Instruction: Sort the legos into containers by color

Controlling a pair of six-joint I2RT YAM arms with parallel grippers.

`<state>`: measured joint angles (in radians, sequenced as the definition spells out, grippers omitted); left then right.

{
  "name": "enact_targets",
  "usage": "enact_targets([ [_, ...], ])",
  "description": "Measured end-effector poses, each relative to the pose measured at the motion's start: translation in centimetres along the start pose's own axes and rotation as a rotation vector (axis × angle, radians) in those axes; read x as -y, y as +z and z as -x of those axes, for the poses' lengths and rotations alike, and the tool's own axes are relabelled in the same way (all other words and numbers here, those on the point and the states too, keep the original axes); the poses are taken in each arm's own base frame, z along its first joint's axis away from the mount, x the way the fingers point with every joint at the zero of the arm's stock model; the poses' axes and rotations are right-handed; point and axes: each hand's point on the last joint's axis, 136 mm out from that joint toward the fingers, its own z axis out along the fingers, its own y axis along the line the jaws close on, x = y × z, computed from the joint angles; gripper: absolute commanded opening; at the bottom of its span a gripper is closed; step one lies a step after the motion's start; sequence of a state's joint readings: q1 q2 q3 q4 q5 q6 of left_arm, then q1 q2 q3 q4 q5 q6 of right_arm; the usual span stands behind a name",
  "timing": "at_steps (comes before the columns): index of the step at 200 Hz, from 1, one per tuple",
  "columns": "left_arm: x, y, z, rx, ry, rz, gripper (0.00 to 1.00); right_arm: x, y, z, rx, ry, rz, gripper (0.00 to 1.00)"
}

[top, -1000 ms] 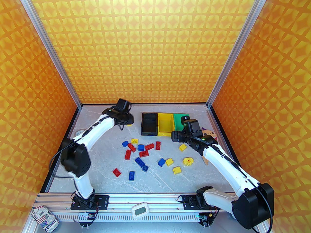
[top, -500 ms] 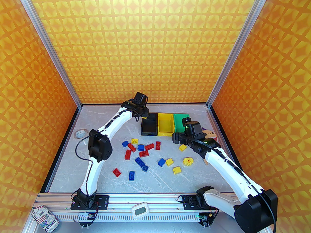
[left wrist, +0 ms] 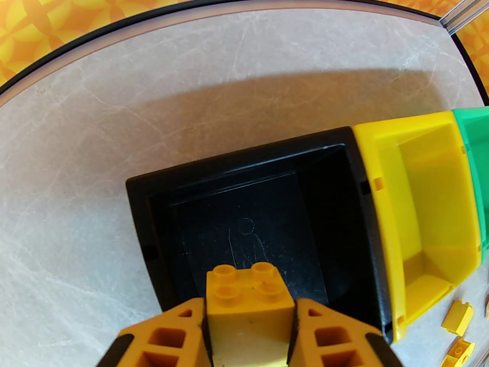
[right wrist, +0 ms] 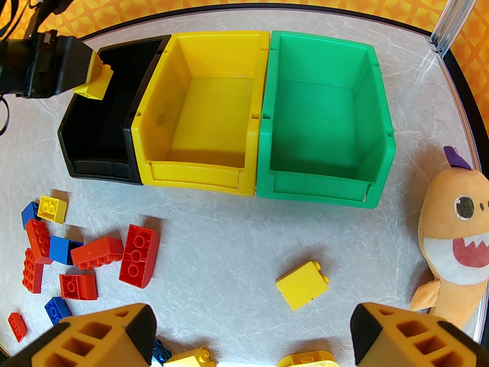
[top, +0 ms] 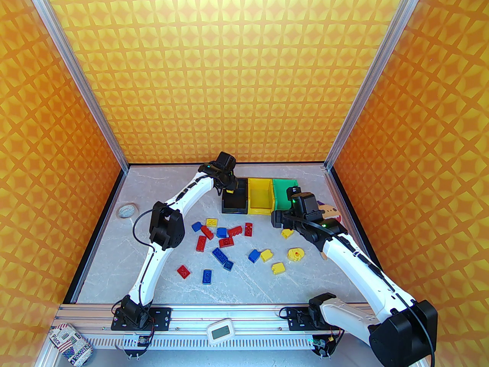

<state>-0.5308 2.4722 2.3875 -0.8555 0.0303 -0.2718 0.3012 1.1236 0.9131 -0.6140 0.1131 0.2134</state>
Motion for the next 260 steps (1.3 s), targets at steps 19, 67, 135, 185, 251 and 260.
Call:
enact_targets([
  [19,-0.4,0.1,0.2,0.002,-0.003,0.001,0.49,-0.1,0.0,0.0,-0.001,0.000,0.003,0.89],
  [67,-1.1,-0.3,1.1,0.035,-0.024,-0.006,0.61,-0.3,0.1,-0.2,-0.008,0.010,0.015,0.87],
  [135,0.1,-11.9,1.8,0.164,-0.046,-0.059,0.64,-3.9,2.2,-2.7,-0.097,-0.042,0.073,0.84],
  [185,-1.5,-17.6,-5.3,0.184,-0.071,-0.067,0.66,-7.6,3.9,-5.3,-0.167,-0.110,0.097,0.79],
  [251,-3.9,-20.4,-14.2,0.159,-0.083,-0.046,0.71,-9.8,7.4,-8.4,-0.258,-0.089,0.063,0.73],
  [260,-4.0,-21.1,-14.3,0.178,-0.081,-0.051,0.71,-9.8,7.5,-8.4,-0.257,-0.084,0.062,0.73],
])
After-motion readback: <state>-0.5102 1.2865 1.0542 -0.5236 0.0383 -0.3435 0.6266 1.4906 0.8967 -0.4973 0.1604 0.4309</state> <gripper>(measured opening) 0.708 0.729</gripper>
